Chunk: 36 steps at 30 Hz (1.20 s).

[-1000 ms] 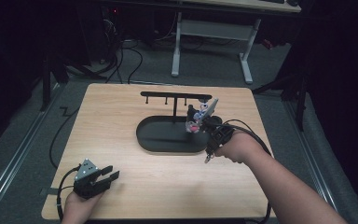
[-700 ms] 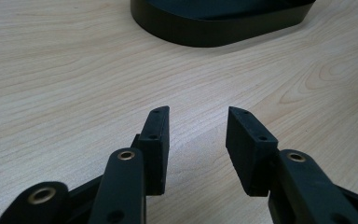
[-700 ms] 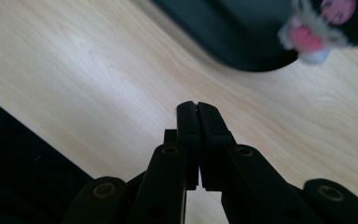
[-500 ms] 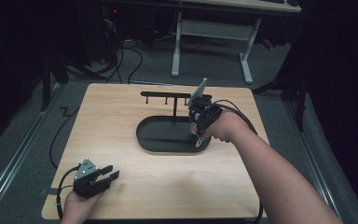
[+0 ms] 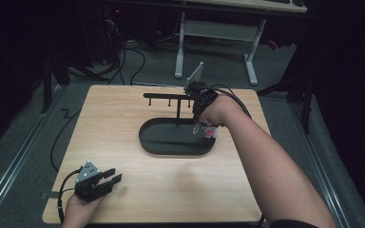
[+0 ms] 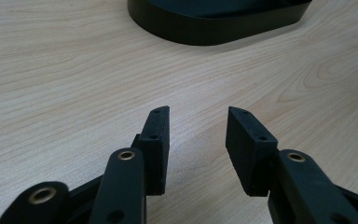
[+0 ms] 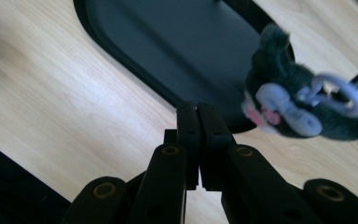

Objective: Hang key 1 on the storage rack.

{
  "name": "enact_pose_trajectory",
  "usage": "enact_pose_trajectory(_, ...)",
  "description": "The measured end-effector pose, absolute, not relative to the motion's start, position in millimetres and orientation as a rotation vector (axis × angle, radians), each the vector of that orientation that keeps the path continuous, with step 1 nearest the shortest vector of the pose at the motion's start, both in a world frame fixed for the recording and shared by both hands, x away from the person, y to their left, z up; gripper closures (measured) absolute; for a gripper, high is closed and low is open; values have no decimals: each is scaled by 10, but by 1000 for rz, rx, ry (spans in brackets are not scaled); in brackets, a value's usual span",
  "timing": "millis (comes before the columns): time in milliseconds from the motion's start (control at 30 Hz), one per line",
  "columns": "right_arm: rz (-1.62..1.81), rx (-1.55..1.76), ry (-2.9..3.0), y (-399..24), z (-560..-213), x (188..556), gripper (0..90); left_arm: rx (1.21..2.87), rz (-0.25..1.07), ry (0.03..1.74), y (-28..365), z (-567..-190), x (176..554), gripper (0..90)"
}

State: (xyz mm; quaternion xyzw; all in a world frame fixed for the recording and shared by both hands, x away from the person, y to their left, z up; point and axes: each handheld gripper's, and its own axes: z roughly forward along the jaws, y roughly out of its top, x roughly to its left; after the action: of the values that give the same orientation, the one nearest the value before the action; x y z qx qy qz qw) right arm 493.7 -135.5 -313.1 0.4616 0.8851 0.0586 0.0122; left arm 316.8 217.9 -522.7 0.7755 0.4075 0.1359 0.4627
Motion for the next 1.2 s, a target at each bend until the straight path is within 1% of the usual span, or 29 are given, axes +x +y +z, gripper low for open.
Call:
enact_pose_trajectory(333, 186, 1445, 2752, -1243, -3132, 5146, 890, 1900, 336, 999, 2195, -5224, 3158, 605)
enact_pose_trajectory(700, 215, 1447, 2717, -1122, -3019, 5288, 890, 1897, 335, 995, 2206, -5215, 3147, 605)
enact_pose_trajectory(1200, 239, 1457, 2688, -1190, -3056, 5422, 888, 1898, 330, 995, 2208, -5224, 3146, 606)
